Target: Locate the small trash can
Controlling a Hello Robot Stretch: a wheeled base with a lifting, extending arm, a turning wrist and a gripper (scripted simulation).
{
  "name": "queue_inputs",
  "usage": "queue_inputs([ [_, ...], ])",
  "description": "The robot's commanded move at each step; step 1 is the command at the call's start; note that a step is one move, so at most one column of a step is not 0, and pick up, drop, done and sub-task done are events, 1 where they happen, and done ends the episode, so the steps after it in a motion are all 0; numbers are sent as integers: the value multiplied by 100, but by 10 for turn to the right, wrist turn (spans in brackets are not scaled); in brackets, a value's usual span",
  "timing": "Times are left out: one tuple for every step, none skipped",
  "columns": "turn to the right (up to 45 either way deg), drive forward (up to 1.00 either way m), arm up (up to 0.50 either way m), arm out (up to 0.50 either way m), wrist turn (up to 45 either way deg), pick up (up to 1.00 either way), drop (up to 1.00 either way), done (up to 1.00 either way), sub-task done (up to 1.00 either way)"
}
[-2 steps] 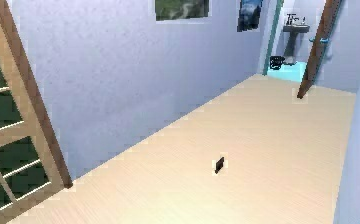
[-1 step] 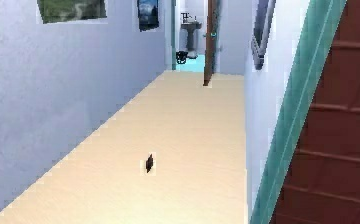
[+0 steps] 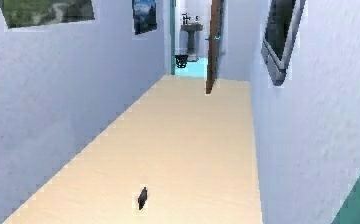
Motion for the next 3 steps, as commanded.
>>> queue_inputs([
  [-360,0,0,0,0,0,0,0,0],
  [0,80,0,0,0,0,0,0,0],
  [0,45,0,0,0,0,0,0,0],
])
